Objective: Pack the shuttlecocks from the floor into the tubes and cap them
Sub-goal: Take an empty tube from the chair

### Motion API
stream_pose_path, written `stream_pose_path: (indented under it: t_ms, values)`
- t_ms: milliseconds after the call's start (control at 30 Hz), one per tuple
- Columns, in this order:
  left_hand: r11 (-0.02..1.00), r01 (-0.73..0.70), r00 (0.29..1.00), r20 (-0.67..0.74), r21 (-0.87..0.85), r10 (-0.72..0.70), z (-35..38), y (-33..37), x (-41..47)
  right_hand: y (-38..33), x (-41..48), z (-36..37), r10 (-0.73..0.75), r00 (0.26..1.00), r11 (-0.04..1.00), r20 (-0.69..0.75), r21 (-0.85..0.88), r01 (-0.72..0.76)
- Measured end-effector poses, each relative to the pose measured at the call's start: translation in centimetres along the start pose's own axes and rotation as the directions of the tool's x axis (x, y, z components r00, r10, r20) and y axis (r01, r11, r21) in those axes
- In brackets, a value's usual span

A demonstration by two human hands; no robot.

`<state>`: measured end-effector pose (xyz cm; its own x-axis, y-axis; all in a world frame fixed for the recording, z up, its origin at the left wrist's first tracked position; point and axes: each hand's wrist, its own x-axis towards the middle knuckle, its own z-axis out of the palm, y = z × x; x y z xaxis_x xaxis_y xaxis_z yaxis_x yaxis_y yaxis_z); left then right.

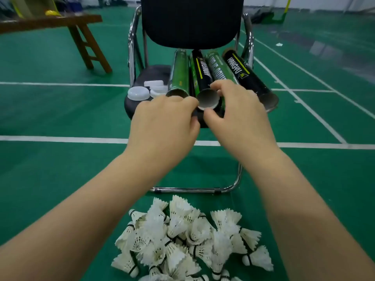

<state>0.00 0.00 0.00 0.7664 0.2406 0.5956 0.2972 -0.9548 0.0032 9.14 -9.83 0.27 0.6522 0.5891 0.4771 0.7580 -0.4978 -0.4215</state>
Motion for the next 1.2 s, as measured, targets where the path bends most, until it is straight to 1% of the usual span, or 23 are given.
stream_pose_path:
  t_ms: [33,133,233,267,333,433,500,600,700,833,967,1067,1200]
  values:
    - [1.0,0.015,1.0,-0.008,-0.01,-0.015,-0.6,-0.2,0.1,-0.1,-0.1,-0.1,-0.003,1.0,1.0,-0.011,-0.002,0.003]
    - [0.997,0.067,0.997,-0.027,0.036,-0.066,-2.1,-1.3,0.3,-0.6,0.1,0.6,-0.027,0.998,0.999,-0.061,-0.046,0.025]
    - [0.983,0.183,0.982,0.05,0.031,-0.184,-2.5,-2.8,0.7,-0.7,1.9,3.2,0.025,0.997,0.981,-0.072,-0.191,-0.038]
    - [0.978,0.201,0.976,0.077,0.053,-0.205,-2.5,-3.3,0.6,-0.7,2.7,4.2,0.045,0.997,0.972,-0.068,-0.226,-0.059]
    - [0.966,0.25,0.961,0.107,0.064,-0.256,-2.5,-4.3,0.5,-0.7,4.1,6.7,0.048,0.998,0.956,-0.048,-0.287,-0.06]
    - [0.952,0.302,0.949,0.08,0.044,-0.305,-2.3,-6.0,0.7,-1.1,6.3,10.2,-0.002,1.0,0.933,-0.022,-0.359,-0.006]
    - [0.951,0.307,0.95,0.06,0.032,-0.308,-2.0,-7.0,0.9,-1.3,7.6,12.0,-0.037,0.999,0.915,0.028,-0.401,0.046]
    - [0.949,0.315,0.946,0.075,0.028,-0.316,-1.2,-8.3,0.8,-1.2,9.6,14.0,-0.043,0.994,0.887,0.104,-0.454,0.086]
    - [0.937,0.346,0.934,0.081,0.043,-0.349,-0.7,-9.2,0.5,-1.0,10.4,15.4,-0.004,0.992,0.905,0.129,-0.422,0.059]
    - [0.928,0.368,0.923,0.1,0.061,-0.372,-0.2,-9.6,-0.2,-1.0,10.4,16.1,0.016,0.996,0.921,0.092,-0.389,0.021]
    - [0.927,0.373,0.921,0.112,0.033,-0.374,-0.6,-9.1,-0.7,-1.0,10.2,15.1,-0.024,0.998,0.909,0.051,-0.415,0.044]
    - [0.929,0.369,0.921,0.125,0.036,-0.37,-1.8,-8.4,-0.9,-1.7,9.5,12.6,-0.036,0.999,0.942,-0.026,-0.335,0.025]
    - [0.937,0.348,0.928,0.128,0.043,-0.35,-3.8,-7.3,-1.2,-3.4,7.2,7.4,-0.032,0.987,0.973,-0.156,-0.232,-0.005]
